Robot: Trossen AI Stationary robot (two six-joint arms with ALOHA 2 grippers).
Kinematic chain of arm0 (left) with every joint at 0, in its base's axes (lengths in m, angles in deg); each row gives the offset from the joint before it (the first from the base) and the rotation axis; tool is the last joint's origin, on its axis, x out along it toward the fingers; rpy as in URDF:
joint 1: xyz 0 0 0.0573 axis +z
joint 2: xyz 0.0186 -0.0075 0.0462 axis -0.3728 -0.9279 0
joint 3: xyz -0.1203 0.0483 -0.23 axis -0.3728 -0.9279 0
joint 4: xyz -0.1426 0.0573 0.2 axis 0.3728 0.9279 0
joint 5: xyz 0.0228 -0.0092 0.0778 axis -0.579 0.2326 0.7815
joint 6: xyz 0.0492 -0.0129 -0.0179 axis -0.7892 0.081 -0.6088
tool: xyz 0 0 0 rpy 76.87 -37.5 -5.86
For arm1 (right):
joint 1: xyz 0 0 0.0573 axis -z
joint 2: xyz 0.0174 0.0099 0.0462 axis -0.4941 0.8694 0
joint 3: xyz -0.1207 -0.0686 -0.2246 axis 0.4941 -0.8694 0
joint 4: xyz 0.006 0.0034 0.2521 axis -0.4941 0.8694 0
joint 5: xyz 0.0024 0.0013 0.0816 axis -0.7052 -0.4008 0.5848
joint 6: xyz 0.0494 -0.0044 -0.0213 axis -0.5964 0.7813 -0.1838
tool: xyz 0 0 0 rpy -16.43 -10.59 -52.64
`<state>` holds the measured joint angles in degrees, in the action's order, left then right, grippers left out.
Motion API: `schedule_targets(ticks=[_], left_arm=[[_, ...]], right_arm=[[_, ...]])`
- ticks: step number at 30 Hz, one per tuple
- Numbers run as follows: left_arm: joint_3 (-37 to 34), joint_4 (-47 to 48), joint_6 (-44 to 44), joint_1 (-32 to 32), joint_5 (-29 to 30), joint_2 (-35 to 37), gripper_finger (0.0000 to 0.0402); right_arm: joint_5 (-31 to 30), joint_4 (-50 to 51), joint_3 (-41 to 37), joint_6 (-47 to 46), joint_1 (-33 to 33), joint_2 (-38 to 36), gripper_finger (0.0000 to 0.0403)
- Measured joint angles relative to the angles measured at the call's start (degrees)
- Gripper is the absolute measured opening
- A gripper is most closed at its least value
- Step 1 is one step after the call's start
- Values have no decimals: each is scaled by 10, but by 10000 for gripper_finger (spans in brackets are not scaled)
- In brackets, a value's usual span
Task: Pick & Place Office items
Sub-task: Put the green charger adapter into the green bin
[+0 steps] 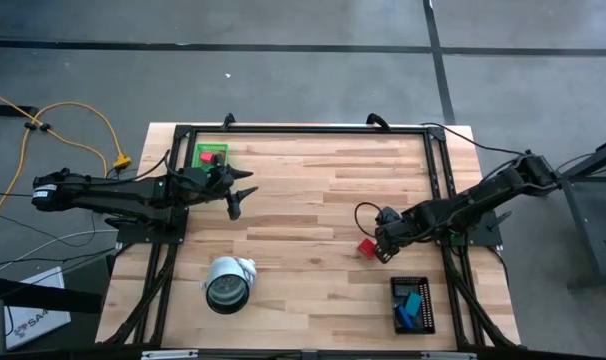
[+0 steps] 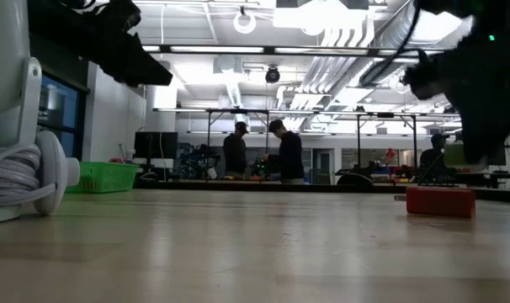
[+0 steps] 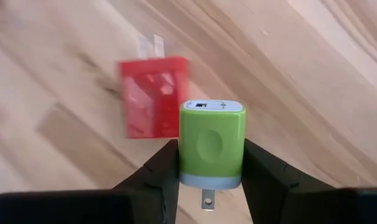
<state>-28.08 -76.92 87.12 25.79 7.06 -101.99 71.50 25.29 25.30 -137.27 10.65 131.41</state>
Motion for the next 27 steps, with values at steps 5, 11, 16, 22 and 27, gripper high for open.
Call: schedule_targets(ticks=[5, 11, 16, 22, 27], left_arm=[[0, -7, -43, 0, -46, 0, 205], [0, -40, -121, 0, -109, 0, 205], [0, -68, -169, 0, -172, -8, 205], [0, -118, -262, -6, -239, -67, 205], [0, -231, -350, -24, -239, -155, 205]], right_arm=[[-1, 6, 50, 29, 0, 0, 124], [-12, -13, 103, 85, 11, 0, 125], [-11, -70, 123, 139, 22, 0, 124], [10, -150, 124, 194, 41, 0, 125], [24, -190, 124, 221, 54, 11, 124]])
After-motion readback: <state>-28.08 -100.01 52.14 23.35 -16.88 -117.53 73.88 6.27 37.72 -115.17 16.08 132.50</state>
